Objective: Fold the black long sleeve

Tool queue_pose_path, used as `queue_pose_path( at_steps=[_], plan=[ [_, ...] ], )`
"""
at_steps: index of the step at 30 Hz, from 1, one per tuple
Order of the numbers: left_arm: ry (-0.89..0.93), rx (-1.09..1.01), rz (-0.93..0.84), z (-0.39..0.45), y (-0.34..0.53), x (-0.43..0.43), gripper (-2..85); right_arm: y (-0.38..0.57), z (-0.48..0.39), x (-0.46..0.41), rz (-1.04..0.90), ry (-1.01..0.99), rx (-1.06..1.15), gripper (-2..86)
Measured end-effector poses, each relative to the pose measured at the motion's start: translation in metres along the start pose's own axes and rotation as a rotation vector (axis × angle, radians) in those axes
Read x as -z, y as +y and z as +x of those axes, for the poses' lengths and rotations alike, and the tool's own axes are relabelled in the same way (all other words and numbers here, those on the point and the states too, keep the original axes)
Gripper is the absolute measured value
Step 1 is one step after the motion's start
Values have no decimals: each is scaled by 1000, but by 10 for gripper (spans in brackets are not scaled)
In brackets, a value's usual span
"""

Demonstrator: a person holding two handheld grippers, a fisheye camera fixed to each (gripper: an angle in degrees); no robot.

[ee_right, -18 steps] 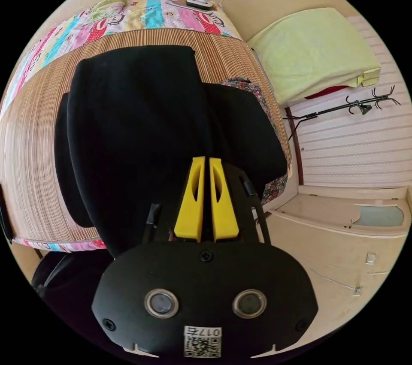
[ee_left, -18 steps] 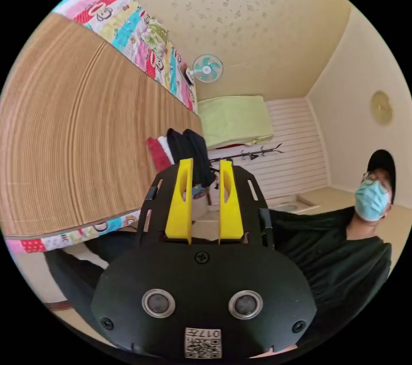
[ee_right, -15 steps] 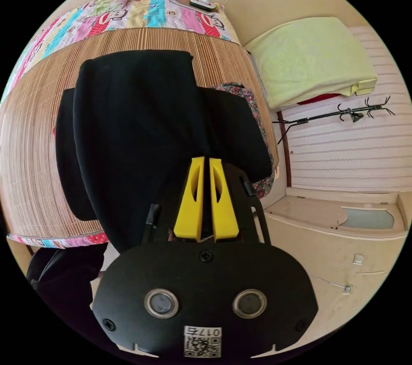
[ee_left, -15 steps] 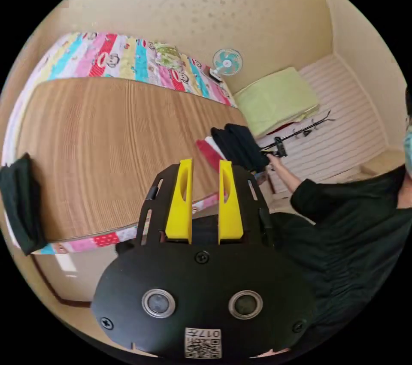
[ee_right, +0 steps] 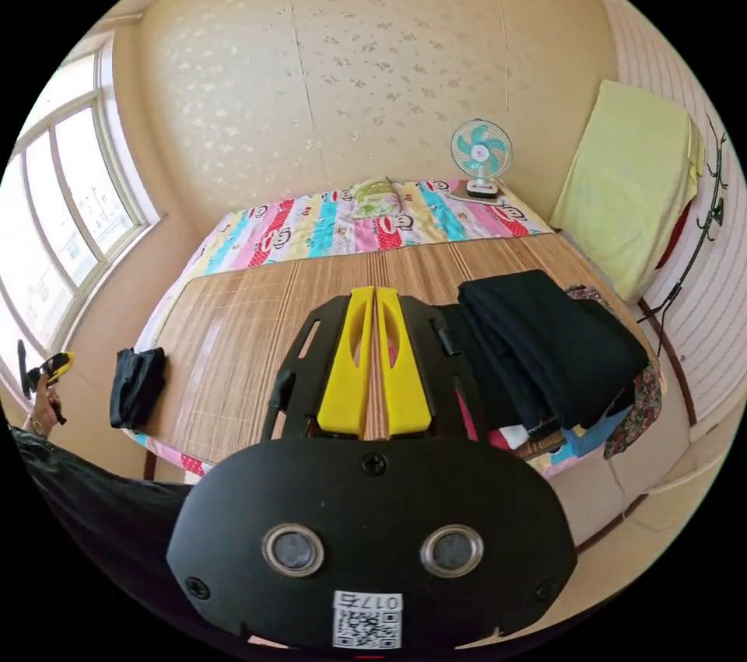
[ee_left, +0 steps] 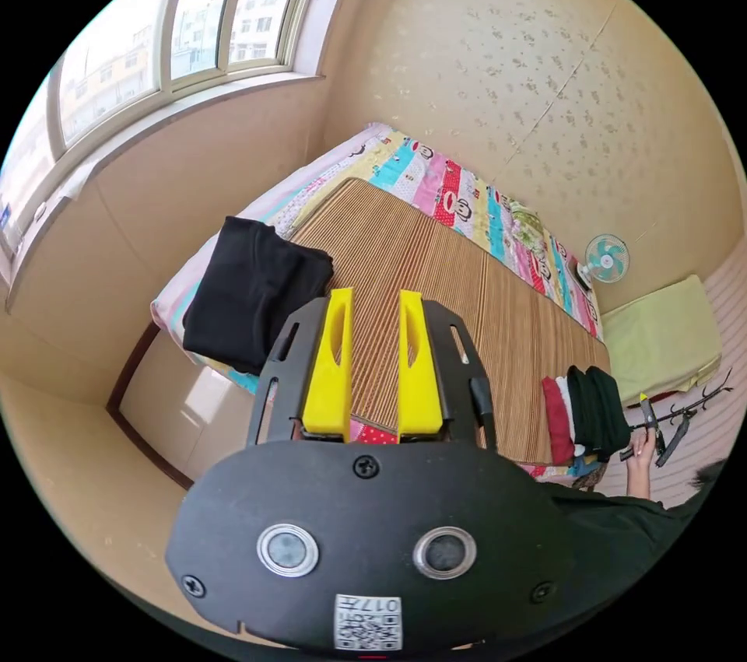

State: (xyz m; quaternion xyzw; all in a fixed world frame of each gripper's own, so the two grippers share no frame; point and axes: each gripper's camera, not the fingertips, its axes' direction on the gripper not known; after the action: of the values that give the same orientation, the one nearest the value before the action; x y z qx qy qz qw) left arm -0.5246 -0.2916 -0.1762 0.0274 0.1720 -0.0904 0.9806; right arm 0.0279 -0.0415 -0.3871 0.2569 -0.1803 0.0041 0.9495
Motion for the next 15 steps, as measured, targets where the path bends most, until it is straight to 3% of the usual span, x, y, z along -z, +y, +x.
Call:
queue_pose_path(
  at_steps=[4, 9, 12, 15],
  plan=[
    [53, 77, -96, -74, -52, -48, 85, 13, -32, 12, 36, -210, -18, 3],
    [19, 180, -240, -166, -127, -145, 96, 13, -61, 24, 128, -264, -58, 3],
    [20, 260, -339, -210, -144, -204, 103, 12, -70, 25, 105, -337, -158, 3],
    [13, 291, -328, -232, -132, -237, 90, 11, -76, 22, 47, -439, -200, 4]
  ],
)
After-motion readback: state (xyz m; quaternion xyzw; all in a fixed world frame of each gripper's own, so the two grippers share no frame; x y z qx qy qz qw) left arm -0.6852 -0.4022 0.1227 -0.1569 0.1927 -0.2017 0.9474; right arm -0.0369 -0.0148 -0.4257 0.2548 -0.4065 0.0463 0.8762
